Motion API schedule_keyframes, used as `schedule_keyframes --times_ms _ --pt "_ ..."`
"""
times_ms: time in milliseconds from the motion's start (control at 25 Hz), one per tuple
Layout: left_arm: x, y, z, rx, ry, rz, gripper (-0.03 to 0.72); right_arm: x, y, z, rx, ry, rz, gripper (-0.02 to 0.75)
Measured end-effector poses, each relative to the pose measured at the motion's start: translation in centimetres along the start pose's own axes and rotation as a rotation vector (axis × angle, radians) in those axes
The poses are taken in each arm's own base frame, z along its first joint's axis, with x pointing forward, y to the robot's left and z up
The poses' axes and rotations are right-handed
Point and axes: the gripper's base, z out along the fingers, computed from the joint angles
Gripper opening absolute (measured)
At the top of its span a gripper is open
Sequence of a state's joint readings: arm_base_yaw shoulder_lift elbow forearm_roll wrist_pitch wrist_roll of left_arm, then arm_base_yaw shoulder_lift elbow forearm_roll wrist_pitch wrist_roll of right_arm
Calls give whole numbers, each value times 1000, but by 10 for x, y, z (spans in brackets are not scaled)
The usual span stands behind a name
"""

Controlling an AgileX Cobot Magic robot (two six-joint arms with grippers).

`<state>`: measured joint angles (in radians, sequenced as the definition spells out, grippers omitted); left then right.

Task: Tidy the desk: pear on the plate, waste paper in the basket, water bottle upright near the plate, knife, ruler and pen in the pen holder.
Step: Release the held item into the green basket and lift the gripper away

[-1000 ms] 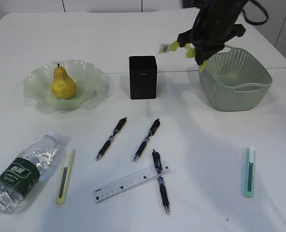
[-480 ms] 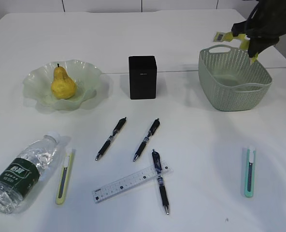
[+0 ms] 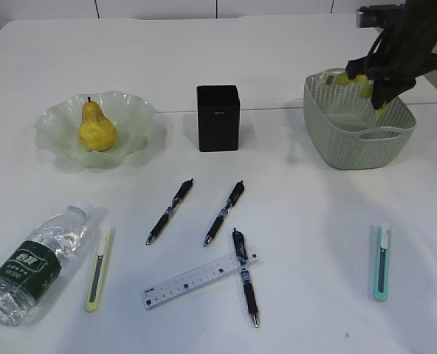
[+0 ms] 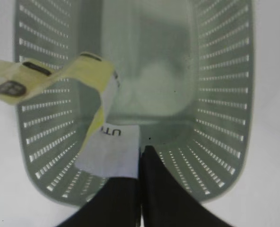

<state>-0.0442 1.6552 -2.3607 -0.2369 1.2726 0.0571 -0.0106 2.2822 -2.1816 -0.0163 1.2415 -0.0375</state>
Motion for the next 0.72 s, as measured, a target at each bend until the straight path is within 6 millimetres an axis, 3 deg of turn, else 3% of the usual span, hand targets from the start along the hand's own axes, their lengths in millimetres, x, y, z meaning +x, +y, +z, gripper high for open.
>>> schedule_keyframes --times_ms 200,480,720 --pt "0 -1 0 8 0 -3 466 0 0 12 1 9 -2 55" --pt "0 -1 0 16 -1 -7 466 -8 -3 12 34 -77 -14 258" --pt "0 -1 0 16 0 -7 466 -10 -4 11 46 -92 -19 292"
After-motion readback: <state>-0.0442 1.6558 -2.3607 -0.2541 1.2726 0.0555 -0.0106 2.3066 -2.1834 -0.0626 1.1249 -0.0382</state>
